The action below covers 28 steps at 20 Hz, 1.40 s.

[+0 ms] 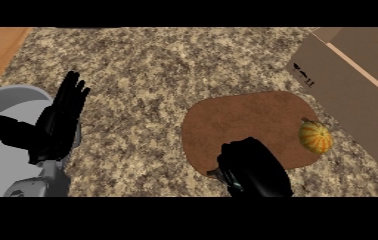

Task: Pick the eggplant from the cutting board and place it in the cardboard box

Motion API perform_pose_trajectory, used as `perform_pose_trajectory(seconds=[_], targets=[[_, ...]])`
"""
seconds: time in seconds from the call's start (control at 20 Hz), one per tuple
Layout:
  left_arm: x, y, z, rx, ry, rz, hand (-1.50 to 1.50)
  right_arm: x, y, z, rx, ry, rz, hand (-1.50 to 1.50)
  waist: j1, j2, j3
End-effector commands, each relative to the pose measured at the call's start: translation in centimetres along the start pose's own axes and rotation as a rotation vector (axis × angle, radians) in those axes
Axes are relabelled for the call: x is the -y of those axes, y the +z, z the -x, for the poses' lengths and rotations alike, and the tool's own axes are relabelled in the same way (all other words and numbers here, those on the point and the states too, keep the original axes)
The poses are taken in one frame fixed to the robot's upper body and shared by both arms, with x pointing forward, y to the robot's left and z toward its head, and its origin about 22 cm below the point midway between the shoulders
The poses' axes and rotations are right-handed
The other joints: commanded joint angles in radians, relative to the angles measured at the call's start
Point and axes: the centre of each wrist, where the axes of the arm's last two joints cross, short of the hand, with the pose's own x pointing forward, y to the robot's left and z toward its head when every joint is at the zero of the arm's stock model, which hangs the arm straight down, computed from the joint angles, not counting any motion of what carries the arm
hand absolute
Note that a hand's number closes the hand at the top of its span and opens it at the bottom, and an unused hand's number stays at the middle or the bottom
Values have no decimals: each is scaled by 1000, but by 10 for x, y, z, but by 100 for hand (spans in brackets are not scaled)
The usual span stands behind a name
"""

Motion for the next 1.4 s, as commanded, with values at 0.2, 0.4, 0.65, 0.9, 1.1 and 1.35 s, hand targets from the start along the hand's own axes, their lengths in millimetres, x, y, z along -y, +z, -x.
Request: perform_pose_trajectory(seconds=[0.2,0.4,0.65,0.9,1.1,1.35], targets=[[4,-2,-19,9,1,-9,0,38,57,-27,159,148,144,150,0,3,0],[9,3,-4,17,16,1,0,54,81,-44,118,-1,288,150,-3,2,0],[-22,5,4,8,-1,-4,0,94,93,-32,-27,-137,516,150,1,6,-1],[-5,-4,-7,-9,-2,-5,0,122,92,-9,-156,-149,640,150,1,7,0],[-1,0,-18,18,28,12,0,156,89,9,-247,-155,655,150,8,6,0],[4,-6,-7,7,12,7,0,184,77,75,-316,-190,660,150,6,8,0]])
